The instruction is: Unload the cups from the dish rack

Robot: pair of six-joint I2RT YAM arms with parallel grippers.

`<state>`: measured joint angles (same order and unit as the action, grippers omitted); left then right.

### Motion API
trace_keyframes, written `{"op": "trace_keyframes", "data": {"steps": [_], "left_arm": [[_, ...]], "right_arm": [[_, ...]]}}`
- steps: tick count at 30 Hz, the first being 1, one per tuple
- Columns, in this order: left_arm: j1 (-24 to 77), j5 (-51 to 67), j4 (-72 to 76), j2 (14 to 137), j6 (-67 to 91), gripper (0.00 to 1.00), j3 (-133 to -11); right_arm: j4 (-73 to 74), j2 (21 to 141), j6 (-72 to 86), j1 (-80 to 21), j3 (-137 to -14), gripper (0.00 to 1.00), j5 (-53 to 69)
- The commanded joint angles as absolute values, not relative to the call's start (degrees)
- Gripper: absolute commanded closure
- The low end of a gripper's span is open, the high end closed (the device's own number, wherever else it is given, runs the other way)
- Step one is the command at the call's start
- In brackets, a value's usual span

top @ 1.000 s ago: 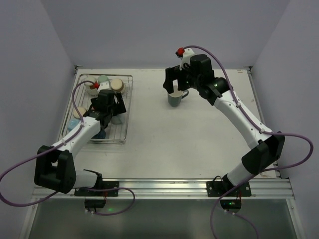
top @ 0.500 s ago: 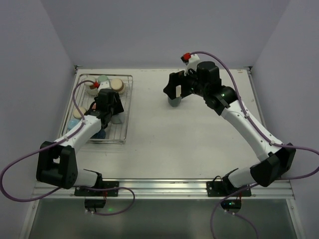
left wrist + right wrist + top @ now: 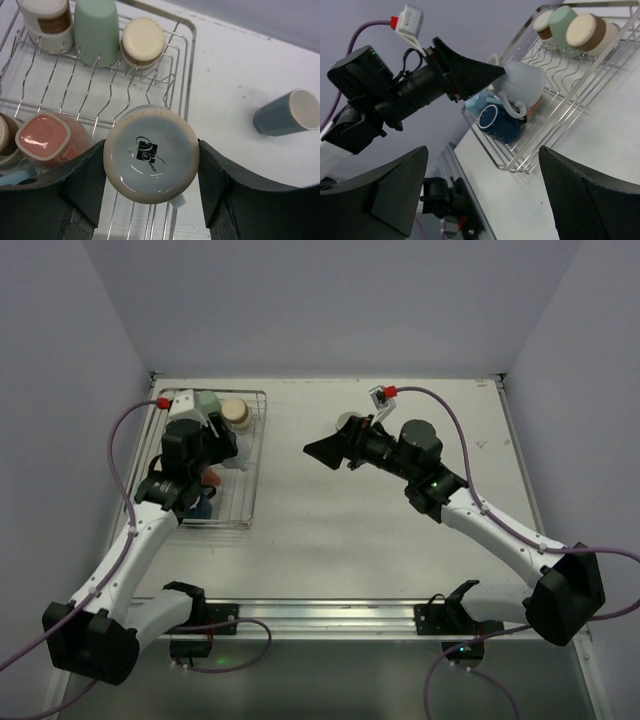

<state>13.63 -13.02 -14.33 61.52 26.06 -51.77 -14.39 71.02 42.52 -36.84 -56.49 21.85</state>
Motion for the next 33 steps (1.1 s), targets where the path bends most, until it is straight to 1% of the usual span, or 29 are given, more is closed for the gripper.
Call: {"op": "trace_keyframes", "data": {"steps": [1,2,4,5,6,8,14,17,19,21,24,26,27,28,29,30,31,32,33], "left_arm": [[13.4,-7.4,-11.5,54.0,28.4,0.91,-53.5],[13.4,-3.0,-10.6,52.3,28.9,0.91,-52.8],[13.4,2.2,-7.2,48.2,30.9,0.91,-50.6],[13.4,7.7,-5.6,46.9,31.7,0.91,-49.8],[13.4,10.6,-4.2,45.2,32.7,0.91,-49.0],[13.4,16.9,-0.8,44.1,36.0,0.91,-47.3],[13.4,26.3,10.7,41.8,43.8,0.91,-43.3],[13.4,30.6,16.9,42.1,48.2,0.91,-40.9],[13.4,33.0,21.3,42.4,51.7,0.91,-38.9],[13.4,34.3,26.5,42.3,55.3,0.91,-36.2],[13.8,35.2,30.5,41.8,57.7,0.90,-34.3],[14.0,34.7,30.5,41.4,57.7,0.89,-34.1],[14.1,34.6,30.5,41.4,57.6,0.88,-34.0],[14.3,34.7,30.5,41.5,57.5,0.86,-33.9],[14.4,34.9,30.4,41.9,57.4,0.84,-33.8],[14.6,35.0,30.4,41.9,57.4,0.78,-33.5],[14.7,34.9,30.4,42.2,57.3,0.73,-33.3],[14.8,34.9,30.3,42.3,57.2,0.66,-33.0],[14.8,35.0,30.0,42.3,56.4,0.45,-33.0]], "right_arm": [[-34.0,72.8,55.8,-37.4,-52.1,0.08,23.0],[-35.4,73.3,58.5,-37.6,-51.2,0.08,22.7],[-40.1,74.8,60.4,-38.1,-48.8,0.07,22.4],[-41.4,75.2,61.3,-38.2,-48.2,0.07,22.4],[-42.7,75.7,63.1,-38.6,-46.9,0.07,22.3],[-45.3,76.6,64.7,-38.7,-45.6,0.06,22.4],[-46.6,76.7,65.0,-39.7,-44.6,0.02,21.8],[-47.6,77.3,65.7,-40.1,-45.0,0.01,22.9],[-50.4,78.0,67.1,-40.1,-45.2,0.03,24.3],[-53.0,78.7,68.2,-40.3,-45.3,0.10,25.2],[-57.5,80.3,70.7,-40.5,-45.9,0.21,26.1],[-61.0,81.6,72.6,-40.5,-45.9,0.27,26.9],[-63.4,81.9,73.1,-40.7,-46.1,0.34,27.4],[-64.2,82.3,74.3,-40.7,-46.8,0.38,27.9],[-64.9,83.2,74.9,-40.7,-47.4,0.39,28.7],[-65.9,83.6,75.5,-40.9,-47.7,0.40,29.0],[-66.5,84.1,76.5,-41.0,-48.2,0.48,29.2],[-67.4,84.5,77.1,-41.0,-48.3,0.60,29.5],[-67.6,84.9,78.3,-41.0,-48.2,0.71,29.4]]}}
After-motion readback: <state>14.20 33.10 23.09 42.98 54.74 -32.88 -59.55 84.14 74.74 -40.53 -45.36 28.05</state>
